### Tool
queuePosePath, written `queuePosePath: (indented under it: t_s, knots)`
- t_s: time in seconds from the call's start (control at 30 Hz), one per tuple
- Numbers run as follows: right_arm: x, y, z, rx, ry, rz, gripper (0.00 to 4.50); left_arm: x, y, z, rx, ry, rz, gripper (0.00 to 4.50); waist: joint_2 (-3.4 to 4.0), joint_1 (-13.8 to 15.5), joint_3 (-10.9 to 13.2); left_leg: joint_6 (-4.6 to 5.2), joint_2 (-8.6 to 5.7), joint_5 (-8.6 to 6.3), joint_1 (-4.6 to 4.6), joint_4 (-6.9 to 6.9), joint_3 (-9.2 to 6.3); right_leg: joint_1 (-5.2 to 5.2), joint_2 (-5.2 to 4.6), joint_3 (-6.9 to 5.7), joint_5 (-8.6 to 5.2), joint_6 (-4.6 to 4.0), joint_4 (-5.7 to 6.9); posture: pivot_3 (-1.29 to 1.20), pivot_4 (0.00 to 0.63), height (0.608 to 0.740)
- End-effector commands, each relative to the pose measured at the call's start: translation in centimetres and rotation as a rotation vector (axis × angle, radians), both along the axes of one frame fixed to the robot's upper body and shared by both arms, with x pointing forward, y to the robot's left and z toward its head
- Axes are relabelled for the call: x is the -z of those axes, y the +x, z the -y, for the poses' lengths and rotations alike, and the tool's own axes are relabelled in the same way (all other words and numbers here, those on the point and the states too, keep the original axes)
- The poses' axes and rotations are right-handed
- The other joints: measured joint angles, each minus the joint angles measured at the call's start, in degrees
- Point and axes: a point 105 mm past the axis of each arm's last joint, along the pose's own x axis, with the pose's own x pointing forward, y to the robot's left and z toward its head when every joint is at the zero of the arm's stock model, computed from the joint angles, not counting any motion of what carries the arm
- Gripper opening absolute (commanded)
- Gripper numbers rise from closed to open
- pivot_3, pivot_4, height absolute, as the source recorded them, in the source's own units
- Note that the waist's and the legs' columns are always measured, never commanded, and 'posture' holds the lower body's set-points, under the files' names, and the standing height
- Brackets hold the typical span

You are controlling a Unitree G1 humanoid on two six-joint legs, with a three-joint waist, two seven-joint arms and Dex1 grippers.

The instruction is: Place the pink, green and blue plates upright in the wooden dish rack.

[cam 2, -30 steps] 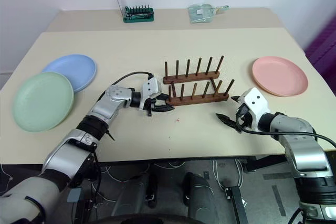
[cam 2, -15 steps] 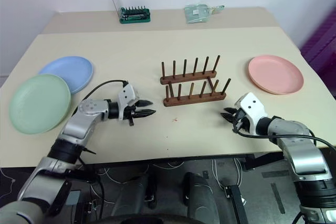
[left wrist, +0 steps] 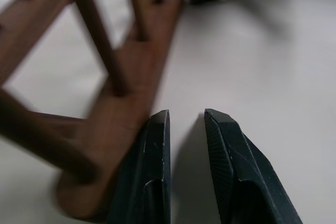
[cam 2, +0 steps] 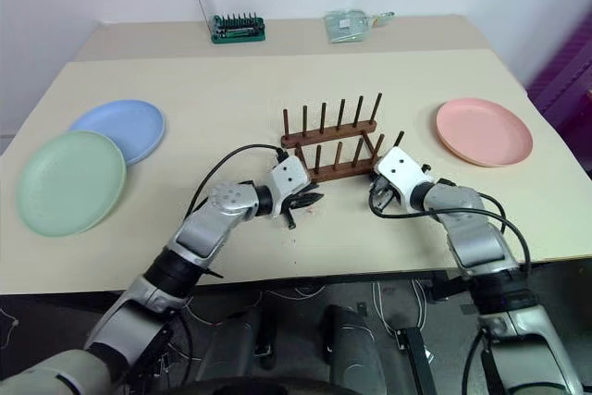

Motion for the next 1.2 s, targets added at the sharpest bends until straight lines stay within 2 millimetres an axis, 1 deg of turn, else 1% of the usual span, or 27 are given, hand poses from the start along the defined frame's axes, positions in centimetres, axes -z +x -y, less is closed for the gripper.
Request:
queuePosePath:
  t_s: [0.03, 0.17, 0.3, 0.37, 0.43, 0.53, 0.57, 0.6, 0.67, 0.7, 0.73, 0.77, 0.83, 0.9, 0.97, 1.1, 1.13, 1.2]
  knots:
    - [-0.1, 1.6, 0.5, 0.059, -0.026, 0.043, 0.07, 2.0, 3.2, -4.4, -0.276, 0.090, 0.003, 1.02, 0.00, -0.17, -0.04, 0.00, 0.00, 0.00, 0.04, 0.00, -0.01, 0.04, 0.01, -0.01, 0.01, -0.01, 0.00, 0.00, 0.150, 0.730]
    - [-1.1, 3.4, 0.5, 0.103, -0.011, 0.099, 0.07, 1.7, 4.6, -5.3, -0.357, 0.084, 0.030, 1.02, 0.07, -0.57, -0.09, 0.00, 0.02, 0.00, 0.09, -0.04, 0.02, 0.04, 0.03, 0.00, 0.01, -0.03, 0.02, 0.00, 0.150, 0.730]
    - [-1.5, 4.1, 0.4, 0.105, -0.012, 0.115, 0.07, 1.7, 4.5, -4.9, -0.313, 0.093, 0.033, 1.02, 0.09, -0.55, -0.10, 0.00, 0.02, 0.00, 0.08, -0.05, 0.06, 0.02, 0.03, 0.01, 0.03, -0.02, 0.04, 0.00, 0.150, 0.730]
    - [-1.6, 4.0, 0.6, 0.101, -0.022, 0.120, 0.07, 1.5, 4.3, -4.5, -0.293, 0.077, 0.035, 1.02, 0.10, -0.55, -0.11, 0.00, 0.02, 0.00, 0.08, -0.05, 0.06, 0.02, 0.03, 0.01, 0.03, -0.02, 0.03, 0.00, 0.150, 0.730]
    - [-1.7, 3.4, 1.2, 0.090, -0.029, 0.117, 0.07, 0.9, 3.9, -3.8, -0.249, 0.044, 0.047, 1.02, 0.11, -0.52, -0.11, 0.00, 0.02, 0.00, 0.08, -0.05, 0.07, 0.02, 0.03, 0.02, 0.03, -0.01, 0.03, 0.00, 0.150, 0.730]
    - [-2.6, 2.4, 2.6, 0.095, -0.010, 0.111, 0.07, -0.1, 2.9, -2.6, -0.161, -0.012, 0.072, 1.02, 0.11, -0.26, -0.11, 0.00, 0.03, 0.00, 0.05, -0.10, 0.08, -0.02, 0.02, 0.02, 0.03, -0.01, 0.03, 0.00, 0.150, 0.730]
    - [-3.0, 2.0, 3.3, 0.098, -0.023, 0.121, 0.59, -0.6, 2.4, -2.1, -0.128, -0.035, 0.080, 1.02, 0.13, -0.04, -0.11, 0.00, 0.02, 0.00, 0.02, -0.11, 0.07, -0.05, 0.01, 0.02, 0.02, 0.00, 0.03, 0.00, 0.150, 0.730]
    - [-3.7, 1.6, 4.0, 0.107, -0.034, 0.136, 0.86, -1.1, 1.8, -1.6, -0.085, -0.064, 0.087, 1.02, 0.13, 0.08, -0.11, 0.00, 0.02, -0.01, -0.08, -0.11, 0.08, -0.16, -0.03, 0.03, 0.03, 0.00, 0.03, 0.00, 0.150, 0.730]
    - [-5.5, 1.0, 6.1, 0.156, -0.055, 0.176, 1.86, -2.3, -0.3, -0.2, 0.050, -0.134, 0.102, 1.02, 0.16, 0.07, -0.09, 0.00, 0.00, -0.01, -0.17, -0.09, 0.10, -0.25, -0.05, 0.04, 0.03, 0.00, 0.01, 0.00, 0.150, 0.730]
    - [-6.1, 0.8, 6.8, 0.175, -0.064, 0.188, 2.38, -2.7, -1.1, 0.2, 0.098, -0.156, 0.103, 1.02, 0.18, 0.07, -0.07, 0.01, -0.01, -0.01, -0.18, -0.10, 0.13, -0.28, -0.08, 0.05, 0.02, 0.00, 0.00, 0.00, 0.150, 0.730]
    - [-6.5, 0.6, 7.7, 0.196, -0.087, 0.192, 2.82, -3.0, -1.9, 0.6, 0.144, -0.177, 0.100, 1.02, 0.19, 0.06, -0.06, 0.02, -0.02, -0.02, -0.18, -0.10, 0.15, -0.28, -0.10, 0.06, 0.02, 0.00, -0.01, 0.00, 0.150, 0.730]
    - [-6.6, 0.5, 8.6, 0.213, -0.120, 0.184, 3.37, -3.2, -2.7, 0.9, 0.186, -0.203, 0.082, 1.02, 0.18, 0.07, -0.05, 0.02, -0.02, -0.02, -0.19, -0.10, 0.16, -0.30, -0.11, 0.06, 0.02, 0.00, -0.01, 0.00, 0.150, 0.730]
    - [-6.5, 0.5, 10.2, 0.246, -0.167, 0.169, 4.30, -3.5, -3.9, 1.2, 0.247, -0.239, 0.055, 1.02, 0.17, 0.02, -0.05, 0.02, -0.01, -0.02, -0.18, -0.08, 0.14, -0.29, -0.09, 0.05, 0.01, -0.01, -0.01, 0.00, 0.150, 0.730]
    - [-5.9, 1.0, 12.2, 0.307, -0.231, 0.145, 4.30, -3.7, -4.7, 1.5, 0.297, -0.264, 0.029, 1.02, 0.18, -0.11, -0.05, 0.01, 0.00, -0.02, -0.16, -0.07, 0.13, -0.28, -0.05, 0.05, 0.00, -0.02, -0.01, 0.00, 0.150, 0.730]
    - [-5.4, 1.5, 13.6, 0.358, -0.252, 0.130, 4.30, -3.9, -5.2, 1.5, 0.329, -0.262, 0.027, 1.02, 0.19, -0.25, -0.05, 0.01, -0.01, -0.02, -0.15, -0.07, 0.14, -0.29, -0.03, 0.06, 0.00, -0.02, -0.02, 0.00, 0.150, 0.730]
    - [-4.2, 2.3, 14.8, 0.386, -0.274, 0.090, 4.30, -4.1, -5.0, 1.3, 0.314, -0.257, 0.036, 1.02, 0.24, -0.41, -0.02, 0.03, -0.09, -0.01, -0.18, -0.12, 0.15, -0.34, 0.03, 0.09, 0.00, -0.02, -0.02, 0.00, 0.150, 0.730]
    - [-4.0, 2.5, 15.0, 0.391, -0.278, 0.086, 4.07, -4.1, -4.9, 1.1, 0.305, -0.250, 0.041, 1.02, 0.25, -0.43, -0.02, 0.03, -0.09, -0.01, -0.17, -0.12, 0.15, -0.34, 0.05, 0.10, 0.00, -0.01, -0.02, 0.00, 0.150, 0.730]
    - [-3.9, 2.8, 15.2, 0.401, -0.281, 0.087, 3.38, -4.0, -4.8, 0.8, 0.293, -0.243, 0.042, 1.02, 0.24, -0.40, -0.02, 0.03, -0.10, -0.01, -0.17, -0.10, 0.15, -0.32, 0.05, 0.11, 0.00, 0.00, -0.02, 0.00, 0.150, 0.730]
